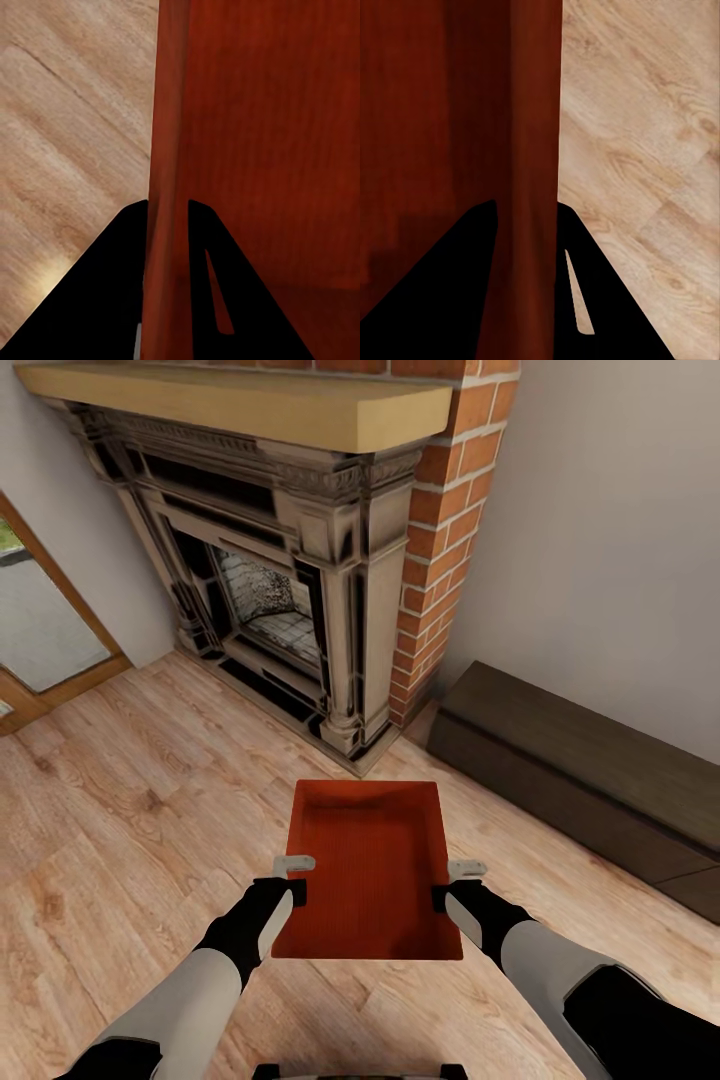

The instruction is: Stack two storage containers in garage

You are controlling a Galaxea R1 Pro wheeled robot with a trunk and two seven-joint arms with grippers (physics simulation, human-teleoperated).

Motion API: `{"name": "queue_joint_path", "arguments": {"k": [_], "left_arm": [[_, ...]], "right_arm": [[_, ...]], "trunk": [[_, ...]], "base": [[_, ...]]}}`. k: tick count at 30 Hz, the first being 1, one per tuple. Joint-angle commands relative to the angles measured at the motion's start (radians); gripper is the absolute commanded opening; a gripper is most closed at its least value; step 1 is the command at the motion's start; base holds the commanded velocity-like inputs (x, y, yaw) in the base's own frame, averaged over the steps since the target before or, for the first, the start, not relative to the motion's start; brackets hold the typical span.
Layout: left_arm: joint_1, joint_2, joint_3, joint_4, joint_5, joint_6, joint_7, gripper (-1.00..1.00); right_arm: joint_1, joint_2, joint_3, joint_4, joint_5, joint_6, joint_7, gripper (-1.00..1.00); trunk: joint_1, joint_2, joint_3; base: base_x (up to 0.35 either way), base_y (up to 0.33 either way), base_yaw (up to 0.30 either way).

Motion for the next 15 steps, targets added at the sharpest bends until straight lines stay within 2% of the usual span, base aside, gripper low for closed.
{"name": "queue_joint_path", "arguments": {"k": [1,8,15], "left_arm": [[0.0,0.006,-0.007,0.001,0.018,0.044,0.01,-1.0],[0.0,0.006,-0.007,0.001,0.018,0.044,0.01,-1.0],[0.0,0.005,-0.007,0.001,0.018,0.044,0.01,-1.0]], "right_arm": [[-0.001,-0.001,0.008,-0.005,-0.006,-0.055,-0.003,-1.0],[-0.001,-0.001,0.008,-0.005,-0.006,-0.055,-0.003,-1.0],[-0.001,-0.001,0.008,-0.005,-0.006,-0.055,-0.003,-1.0]], "trunk": [[-0.003,0.006,0.002],[-0.03,0.055,0.024],[-0.03,0.055,0.024]], "base": [[0.0,0.0,0.0],[0.0,0.0,0.0],[0.0,0.0,0.0]]}}
